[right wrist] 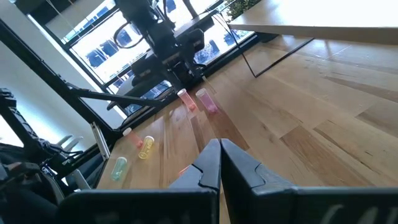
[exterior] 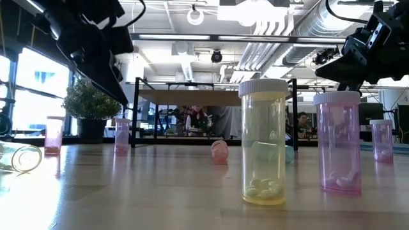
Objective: Pick and place medicine bottles onto shelf by color
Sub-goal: Put the top left purple pill bottle on the shelf
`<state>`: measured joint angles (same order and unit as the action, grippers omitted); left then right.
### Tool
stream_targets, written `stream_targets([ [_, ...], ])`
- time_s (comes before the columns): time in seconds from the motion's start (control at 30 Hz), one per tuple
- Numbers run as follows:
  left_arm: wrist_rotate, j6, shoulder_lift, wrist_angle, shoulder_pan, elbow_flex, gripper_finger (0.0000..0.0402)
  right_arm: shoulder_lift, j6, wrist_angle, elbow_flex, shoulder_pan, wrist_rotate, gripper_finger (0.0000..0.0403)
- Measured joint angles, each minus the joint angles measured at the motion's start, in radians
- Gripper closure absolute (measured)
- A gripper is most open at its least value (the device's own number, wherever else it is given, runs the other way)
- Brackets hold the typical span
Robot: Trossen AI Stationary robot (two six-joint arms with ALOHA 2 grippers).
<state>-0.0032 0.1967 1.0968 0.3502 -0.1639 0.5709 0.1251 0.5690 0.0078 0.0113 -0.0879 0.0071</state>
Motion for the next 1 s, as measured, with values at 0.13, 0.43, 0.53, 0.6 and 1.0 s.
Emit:
stream_targets([
  [0.13,-0.061,0.052,0.052,-0.014,0.017,0.0,0.0195,0.0,0.0,0.0,0.0,0.0,0.0,0.0403],
  [0.43,-0.117,0.091,0.118,-0.015,0.043,0.0,0.0195,0.0,0.0,0.0,0.0,0.0,0.0,0.0403],
  [0.53,-0.132,0.093,0.138,-0.023,0.049,0.0,0.0195,0.0,0.0,0.0,0.0,0.0,0.0,0.0403],
  [0.6,-0.14,0.1,0.155,-0.026,0.049,0.0,0.0195,0.0,0.0,0.0,0.0,0.0,0.0,0.0403],
  [1.0,-0.166,0.124,0.21,-0.059,0.049,0.0,0.0214,0.0,0.0,0.0,0.0,0.0,0.0,0.0403],
])
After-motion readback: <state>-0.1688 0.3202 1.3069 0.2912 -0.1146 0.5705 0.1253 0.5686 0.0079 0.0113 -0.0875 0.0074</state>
